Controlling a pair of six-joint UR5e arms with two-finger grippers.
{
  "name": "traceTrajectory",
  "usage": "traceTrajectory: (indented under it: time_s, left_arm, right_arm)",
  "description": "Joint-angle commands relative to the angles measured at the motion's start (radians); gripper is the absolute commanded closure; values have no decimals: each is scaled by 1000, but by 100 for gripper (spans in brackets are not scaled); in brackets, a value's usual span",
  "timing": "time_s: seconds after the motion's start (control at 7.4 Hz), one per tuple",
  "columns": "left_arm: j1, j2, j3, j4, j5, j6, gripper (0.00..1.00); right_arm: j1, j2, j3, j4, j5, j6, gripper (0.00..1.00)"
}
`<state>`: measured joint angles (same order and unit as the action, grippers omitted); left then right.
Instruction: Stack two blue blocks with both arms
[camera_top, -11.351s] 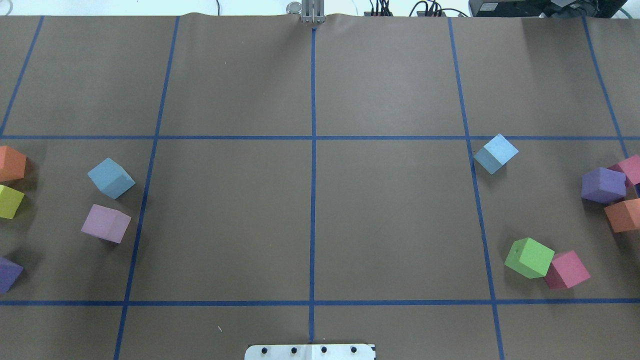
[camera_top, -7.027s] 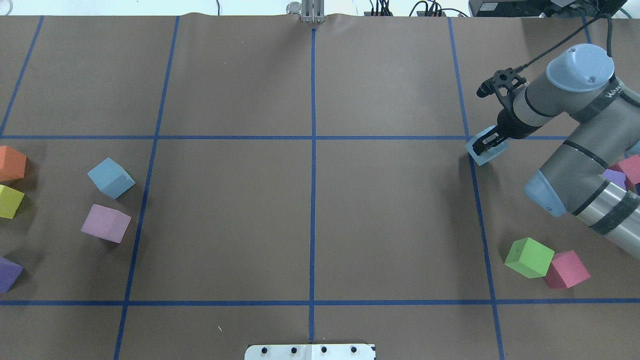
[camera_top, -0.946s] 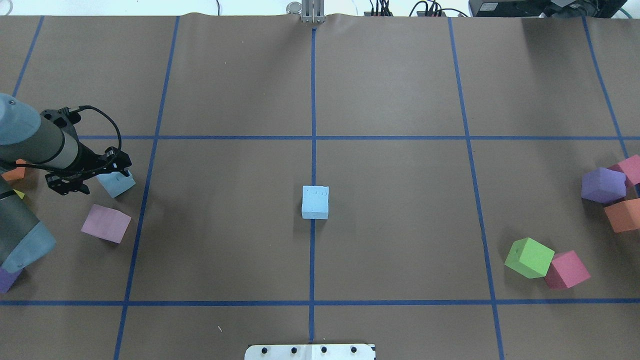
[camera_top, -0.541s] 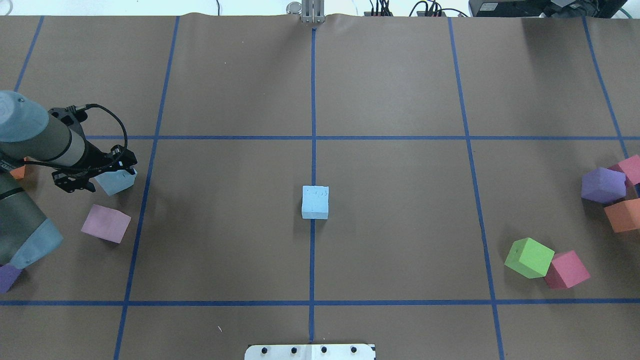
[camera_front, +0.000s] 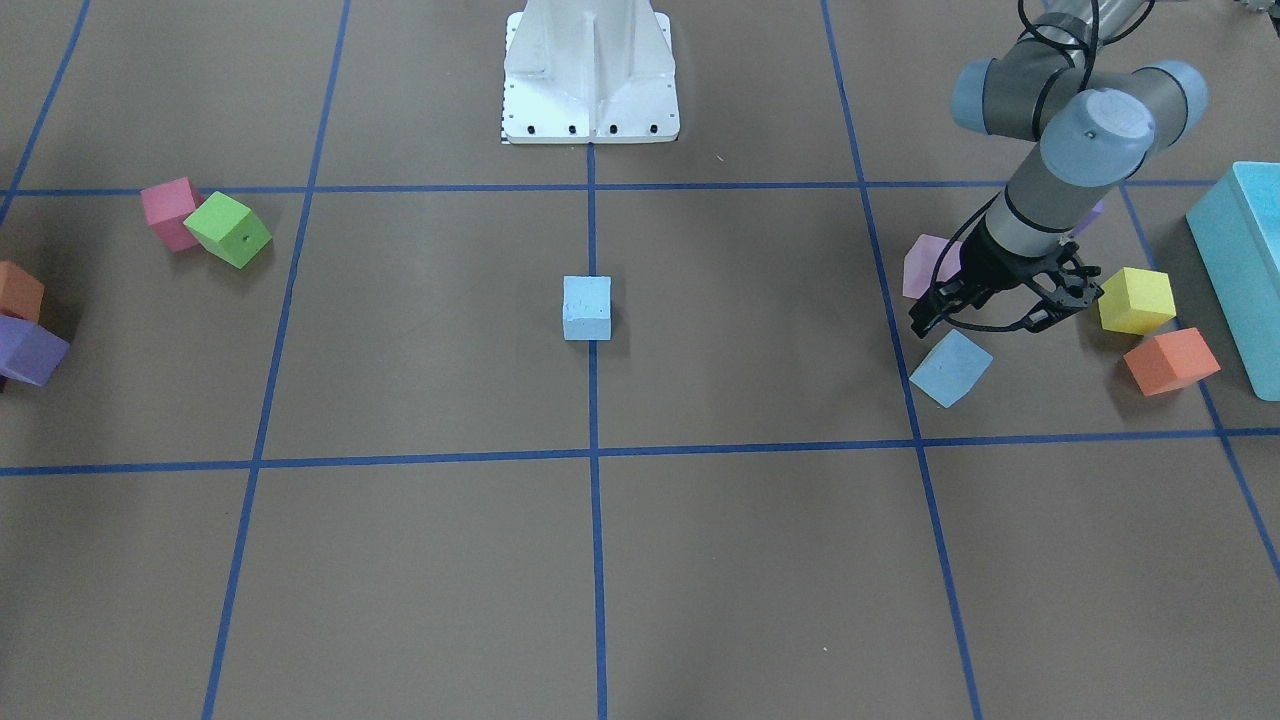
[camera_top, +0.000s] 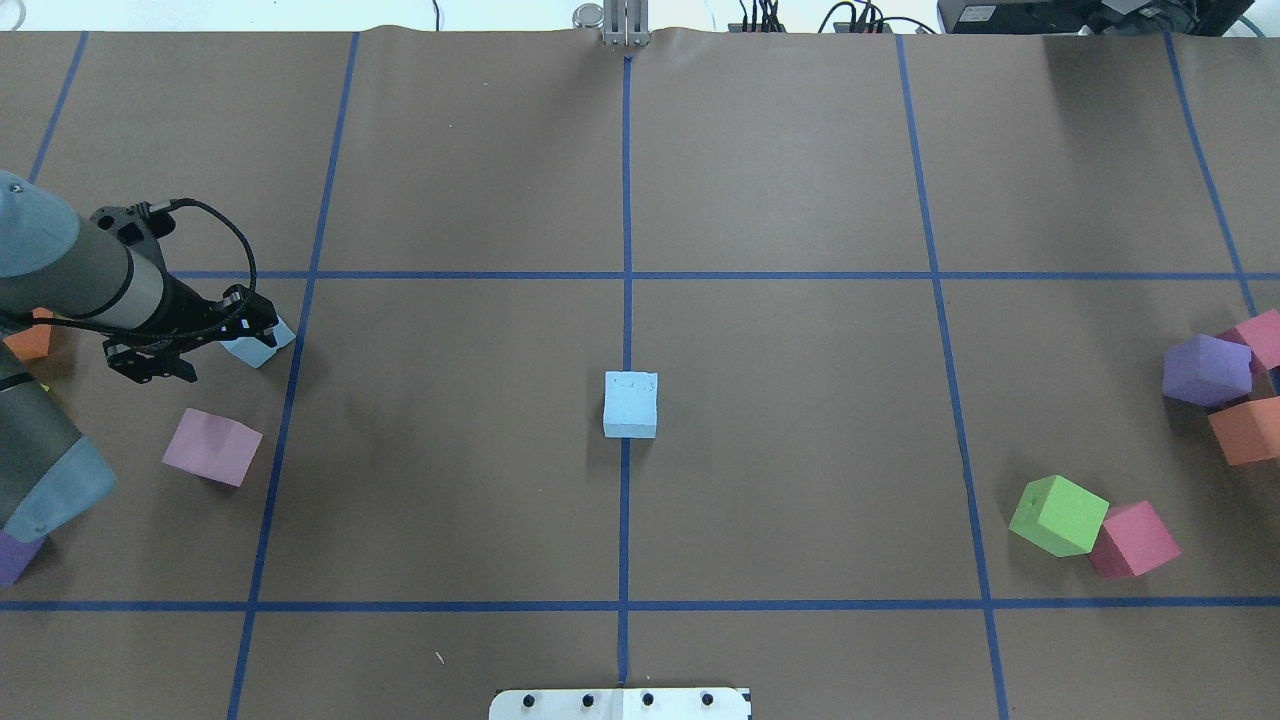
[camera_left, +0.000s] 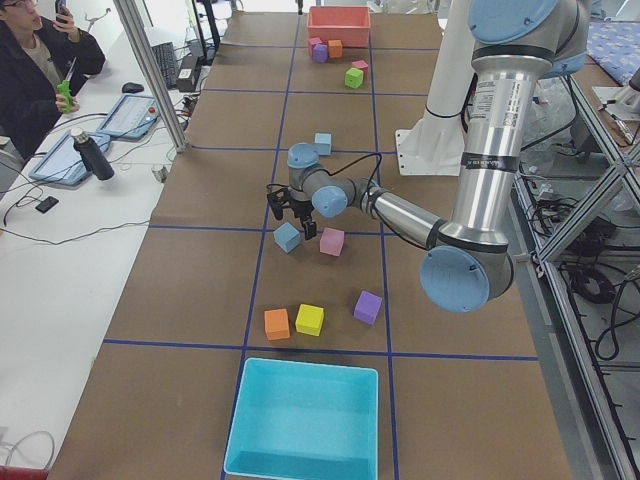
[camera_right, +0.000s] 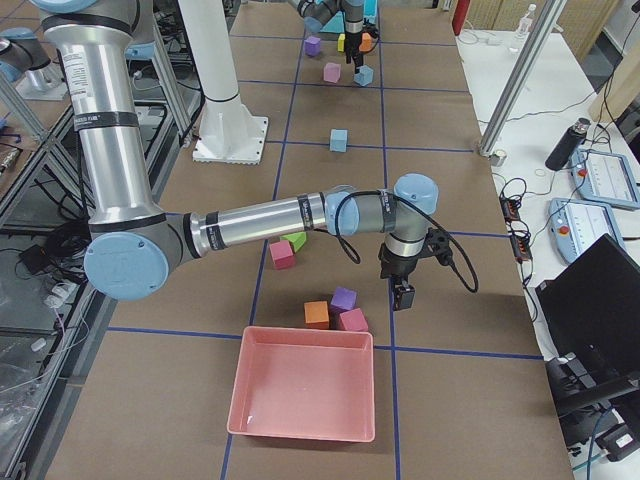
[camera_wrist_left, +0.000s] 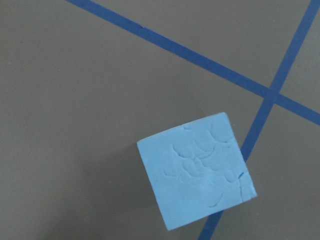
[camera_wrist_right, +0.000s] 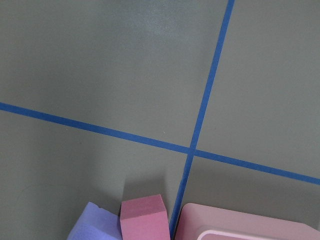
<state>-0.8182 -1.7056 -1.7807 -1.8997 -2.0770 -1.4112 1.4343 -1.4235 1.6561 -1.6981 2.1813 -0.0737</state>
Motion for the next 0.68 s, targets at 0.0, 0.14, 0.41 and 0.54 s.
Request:
traceTrajectory:
  time_s: [0.0,0.14,0.41,0.54]
  left_arm:
    - [2,-9,7,2,-3,2,2]
    - [-4,-17,29,2,-2,3,2]
    - [-30,-99,122,2,2,3,2]
    - [-41,-121,144,4,2,3,2]
  right_arm:
    - [-2,0,1,0,0,2,0]
    - [-2,2,-1,0,0,2,0]
    - [-2,2,-2,0,0,3,0]
    - [-2,2,-1,0,0,3,0]
